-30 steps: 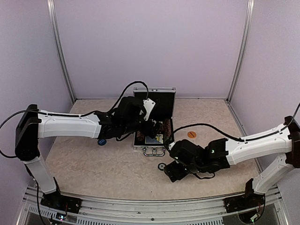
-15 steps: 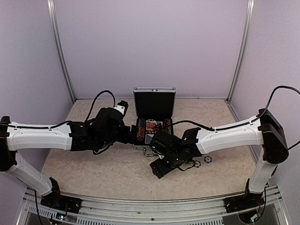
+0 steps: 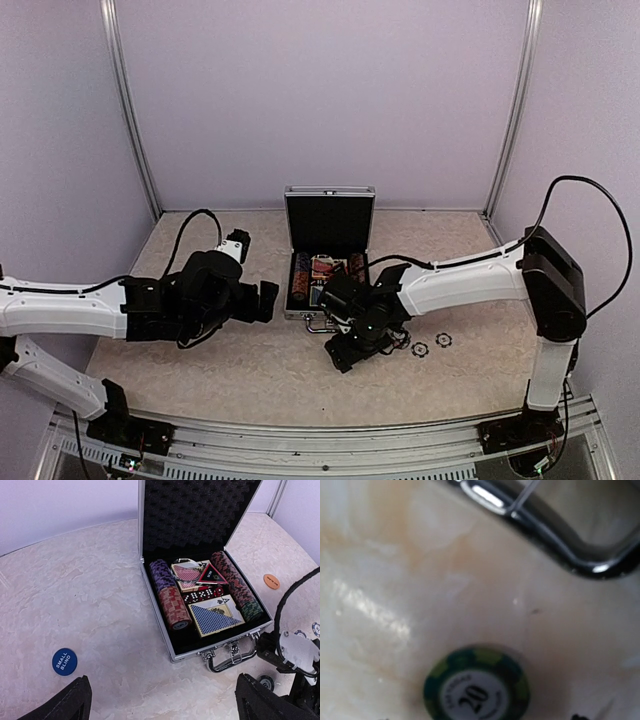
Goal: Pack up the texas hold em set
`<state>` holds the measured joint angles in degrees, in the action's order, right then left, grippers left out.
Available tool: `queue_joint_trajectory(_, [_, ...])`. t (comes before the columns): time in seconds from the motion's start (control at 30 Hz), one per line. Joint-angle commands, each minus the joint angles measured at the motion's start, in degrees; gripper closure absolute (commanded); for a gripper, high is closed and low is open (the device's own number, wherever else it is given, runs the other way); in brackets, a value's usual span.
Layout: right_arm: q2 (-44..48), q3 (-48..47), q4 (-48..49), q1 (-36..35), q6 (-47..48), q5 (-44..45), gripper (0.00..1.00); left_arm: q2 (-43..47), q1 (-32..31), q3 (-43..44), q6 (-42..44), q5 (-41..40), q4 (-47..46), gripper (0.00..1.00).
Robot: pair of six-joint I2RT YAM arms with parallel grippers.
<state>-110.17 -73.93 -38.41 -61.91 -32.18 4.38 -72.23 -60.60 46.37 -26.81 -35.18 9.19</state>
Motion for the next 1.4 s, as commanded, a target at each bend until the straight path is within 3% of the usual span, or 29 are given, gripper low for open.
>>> queue_joint_trajectory(0.0, [-1.9,-3.1,-2.0,0.6,1.4,-1.3,0.23,1.8,-0.6,-1.3,-1.4,-1.6,0.8,0.01])
queue_joint_trajectory(0.47, [-6.4,-6.6,-5.0,1.9,4.6,-3.8,0.28,4.8,-0.9,-4.2,-2.8,-2.3,0.7,0.01])
queue_joint_trajectory(0.87, [-9.5,-9.2,-9.3,2.0,8.0,-6.3,0.41,5.6,-1.6,-4.8,-3.3,-2.9,0.6,0.01])
queue_joint_trajectory(1.13, [-11.2,-10.8,-11.1,2.1,10.1,-5.9,0.59,6.9,-1.8,-5.5,-3.9,-3.1,1.0,0.01])
queue_joint_trajectory(1.27, [-11.1,-10.9,-10.9,2.1,11.0,-7.0,0.78,7.3,-1.9,-5.8,-4.0,-3.1,1.1,0.01])
queue_joint_trajectory(1.37, [-10.6,-10.9,-10.5,2.0,11.4,-7.6,0.85,7.4,-1.8,-5.7,-4.0,-2.8,1.2,0.01])
